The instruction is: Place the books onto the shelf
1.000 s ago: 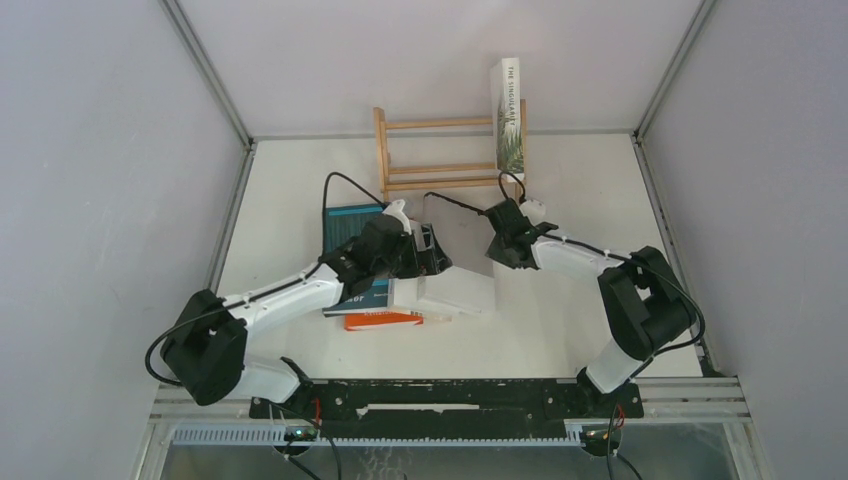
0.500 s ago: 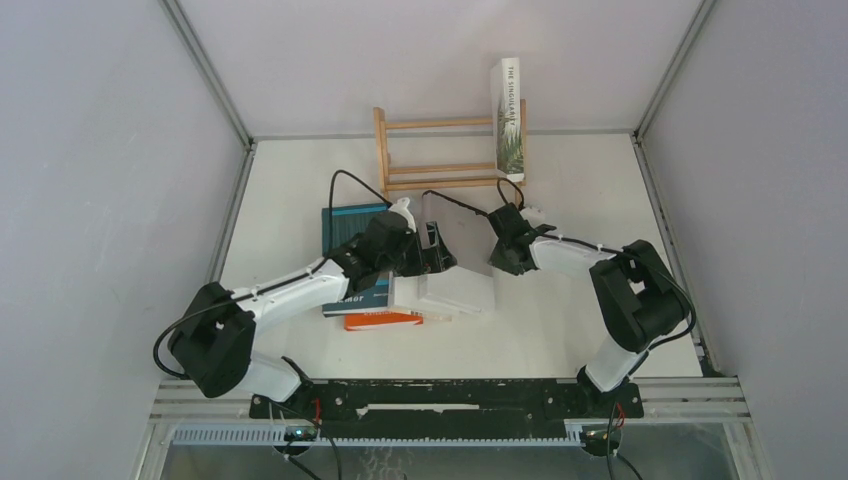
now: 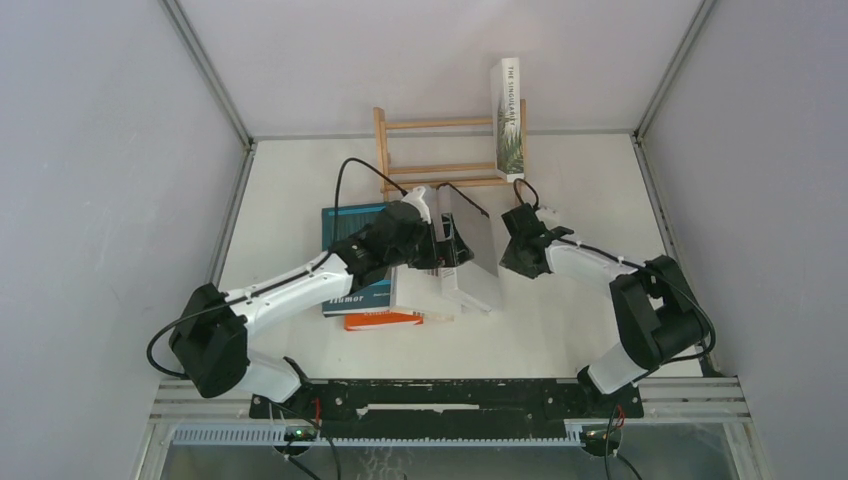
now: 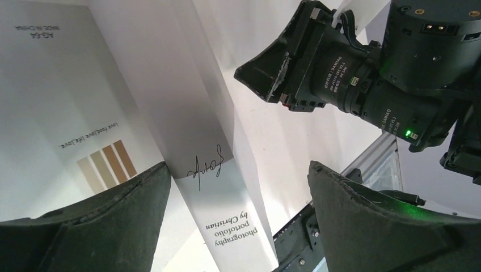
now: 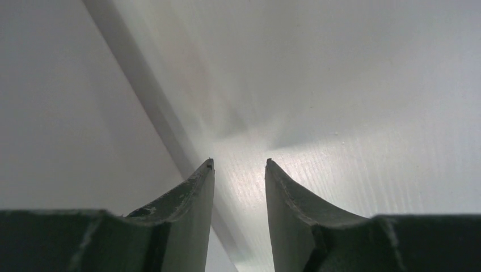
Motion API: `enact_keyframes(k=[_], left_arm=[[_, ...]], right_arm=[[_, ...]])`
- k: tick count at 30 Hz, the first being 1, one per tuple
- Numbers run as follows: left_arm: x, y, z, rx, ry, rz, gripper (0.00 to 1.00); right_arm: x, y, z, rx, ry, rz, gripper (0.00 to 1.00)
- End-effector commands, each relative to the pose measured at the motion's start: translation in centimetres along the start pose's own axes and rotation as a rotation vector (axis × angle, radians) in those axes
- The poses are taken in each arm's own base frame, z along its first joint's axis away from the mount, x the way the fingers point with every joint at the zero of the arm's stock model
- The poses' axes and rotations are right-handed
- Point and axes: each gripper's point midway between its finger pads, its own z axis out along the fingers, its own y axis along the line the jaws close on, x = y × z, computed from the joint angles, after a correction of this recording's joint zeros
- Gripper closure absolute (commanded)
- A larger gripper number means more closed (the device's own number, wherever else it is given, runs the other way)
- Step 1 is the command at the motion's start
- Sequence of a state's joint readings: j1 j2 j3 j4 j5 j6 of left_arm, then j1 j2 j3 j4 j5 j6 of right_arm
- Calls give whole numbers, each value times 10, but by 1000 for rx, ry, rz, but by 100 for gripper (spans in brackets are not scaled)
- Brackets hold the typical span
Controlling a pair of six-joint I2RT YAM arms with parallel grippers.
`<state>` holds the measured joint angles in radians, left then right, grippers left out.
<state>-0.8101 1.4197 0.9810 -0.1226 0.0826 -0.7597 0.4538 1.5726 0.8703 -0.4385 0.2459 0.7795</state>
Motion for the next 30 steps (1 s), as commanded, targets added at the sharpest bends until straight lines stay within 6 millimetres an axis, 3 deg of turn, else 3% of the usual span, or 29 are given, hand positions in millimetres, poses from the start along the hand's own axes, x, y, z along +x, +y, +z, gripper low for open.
enact_keyframes(k=[1, 25, 28, 30], left_arm=[[-27, -38, -14, 81, -65, 23, 7], [-46, -91, 4, 157, -70, 65, 6], [-49, -82, -3, 108, -90, 88, 6], [-46, -66, -11, 52, -102, 102, 6]], right_arm=[[-16, -1, -15, -18, -60, -8, 54], [-31, -8, -33, -49, -84, 1, 52], [-32, -10, -34, -47, -88, -10, 53], [-35, -10, -37, -52, -101, -19, 53]])
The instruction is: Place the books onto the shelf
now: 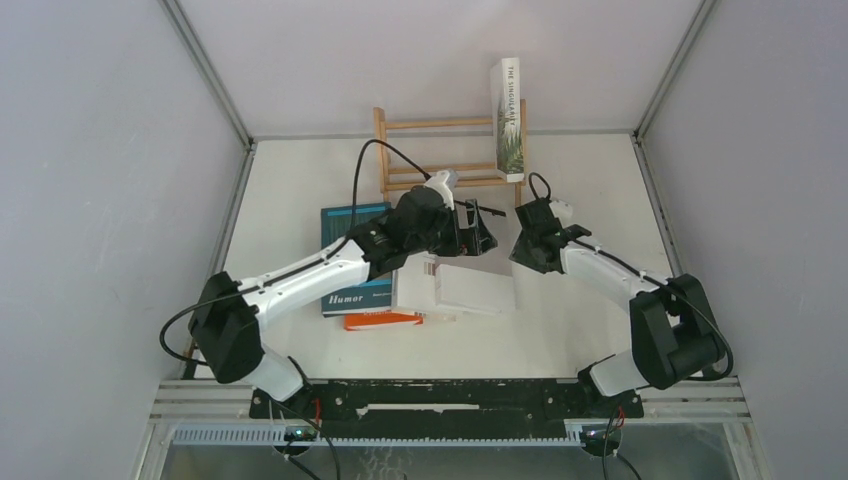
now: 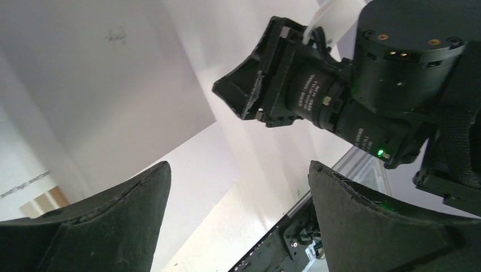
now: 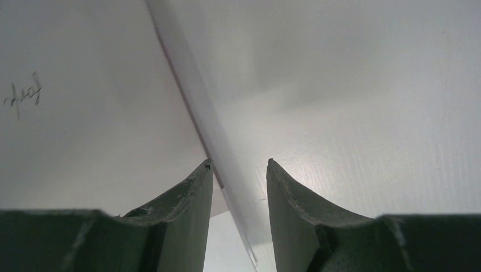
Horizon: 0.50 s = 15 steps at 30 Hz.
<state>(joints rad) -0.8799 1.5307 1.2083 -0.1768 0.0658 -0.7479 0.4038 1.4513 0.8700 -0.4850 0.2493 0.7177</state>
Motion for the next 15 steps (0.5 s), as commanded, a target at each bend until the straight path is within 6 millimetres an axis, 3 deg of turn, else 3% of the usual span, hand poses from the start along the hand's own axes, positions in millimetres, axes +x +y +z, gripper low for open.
enact_keyframes(k=[1, 8, 15], left_arm=[[-23, 2, -27, -51, -93, 56, 6], [10, 42, -41, -131, -70, 11, 5], [18, 58, -41, -175, -64, 21, 5]], right_arm=[[-13, 2, -11, -32, -44, -20, 53], [-17, 19, -15, -58, -51, -51, 53], [-8, 24, -4, -47, -24, -65, 53]])
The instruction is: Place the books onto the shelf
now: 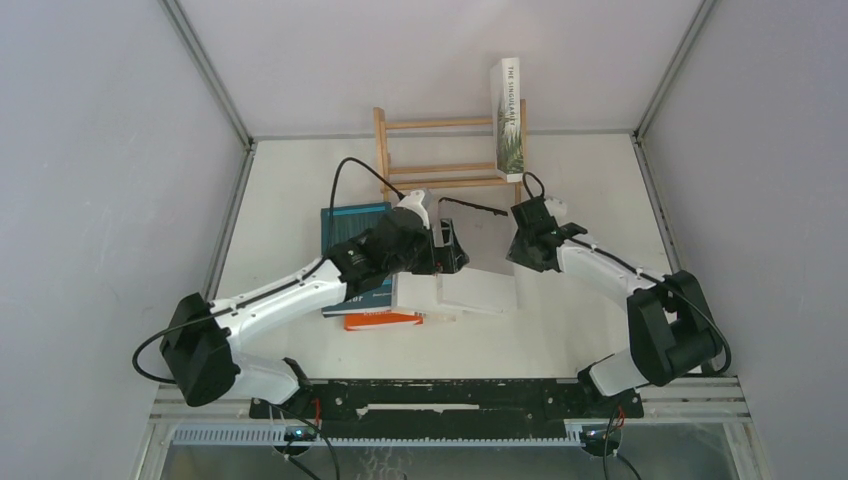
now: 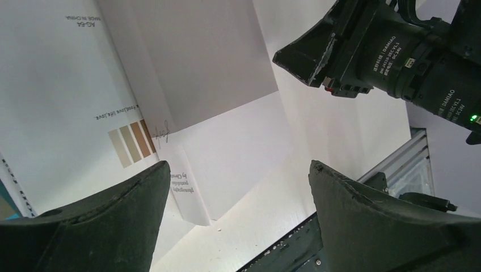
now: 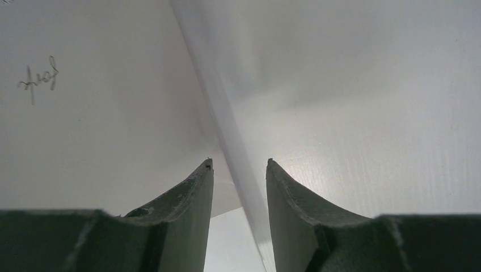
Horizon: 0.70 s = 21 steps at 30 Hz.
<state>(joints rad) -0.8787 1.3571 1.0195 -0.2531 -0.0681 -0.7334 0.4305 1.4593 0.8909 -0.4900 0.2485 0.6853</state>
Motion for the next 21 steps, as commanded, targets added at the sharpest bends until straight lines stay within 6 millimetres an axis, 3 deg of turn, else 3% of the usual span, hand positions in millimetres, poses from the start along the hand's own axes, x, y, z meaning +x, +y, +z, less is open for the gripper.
enact_keyframes(k=[1, 14, 21], left_arm=[[-4, 7, -1, -18, -36, 5, 4], [24, 31, 17, -44, 33, -20, 1], [29, 39, 22, -54, 49, -25, 0]], right_arm=[[-8, 15, 0, -27, -21, -13, 53], [4, 22, 16, -14, 19, -43, 54], [13, 20, 27, 4, 45, -50, 54]])
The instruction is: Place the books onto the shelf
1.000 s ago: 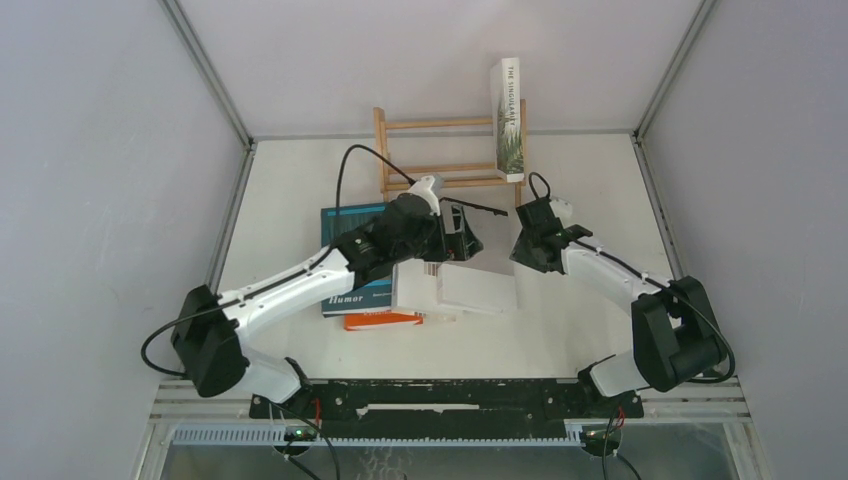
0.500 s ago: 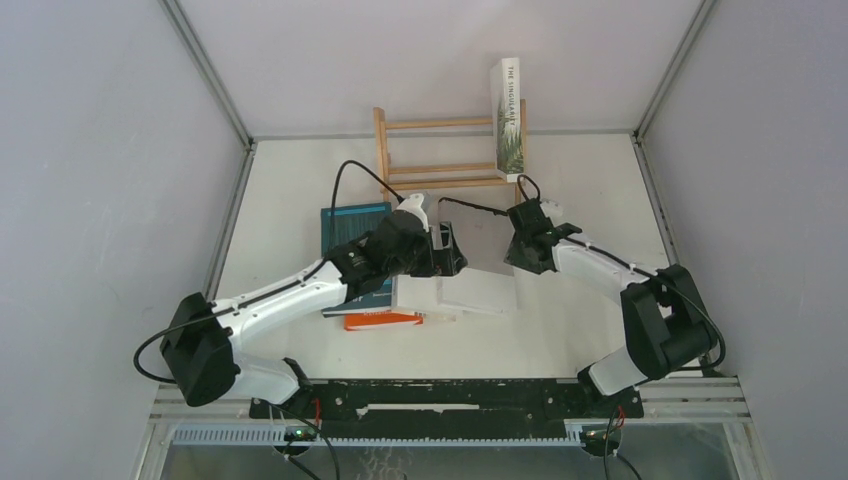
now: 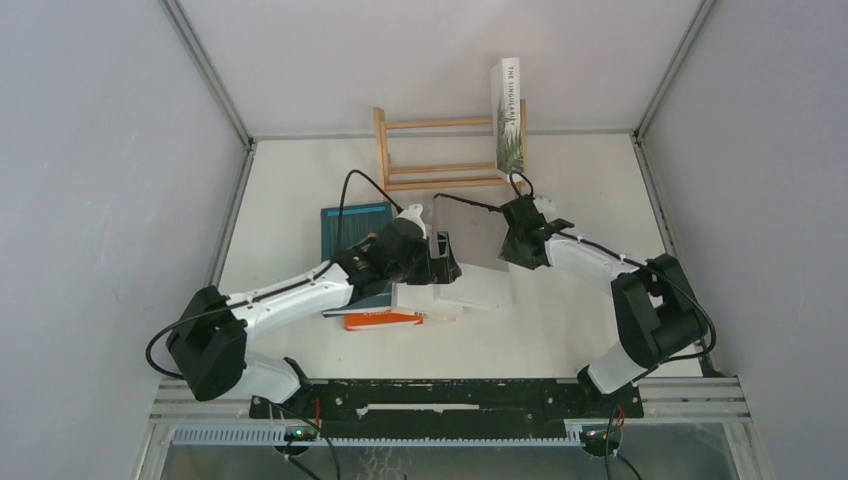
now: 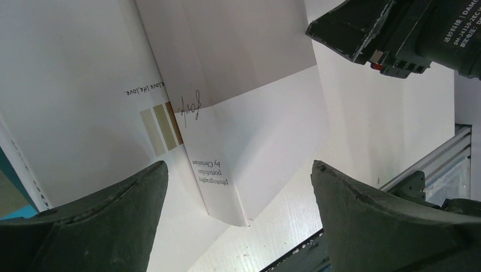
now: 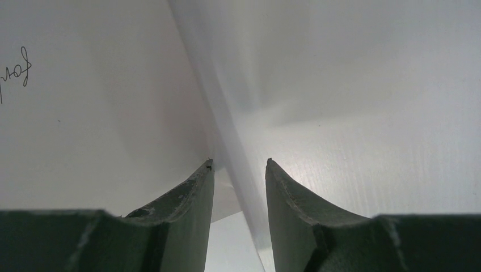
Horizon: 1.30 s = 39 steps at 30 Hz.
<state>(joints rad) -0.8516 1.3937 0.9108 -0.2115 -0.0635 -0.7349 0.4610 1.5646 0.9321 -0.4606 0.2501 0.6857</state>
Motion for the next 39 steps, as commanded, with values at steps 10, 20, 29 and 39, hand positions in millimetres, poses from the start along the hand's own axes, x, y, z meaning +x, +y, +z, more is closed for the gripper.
enact_keyframes(k=[10, 20, 29, 39], left_arm=[[-3, 4, 11, 14, -6, -16, 0], [3, 9, 20, 0, 7, -31, 0], [11, 15, 26, -14, 20, -56, 0], [1, -8, 25, 56, 1, -69, 0]], right_arm=[[11, 0, 19, 26, 44, -24, 54], [13, -8, 26, 43, 64, -33, 54], [6, -10, 24, 37, 52, -38, 54], [10, -6, 23, 19, 63, -58, 54]])
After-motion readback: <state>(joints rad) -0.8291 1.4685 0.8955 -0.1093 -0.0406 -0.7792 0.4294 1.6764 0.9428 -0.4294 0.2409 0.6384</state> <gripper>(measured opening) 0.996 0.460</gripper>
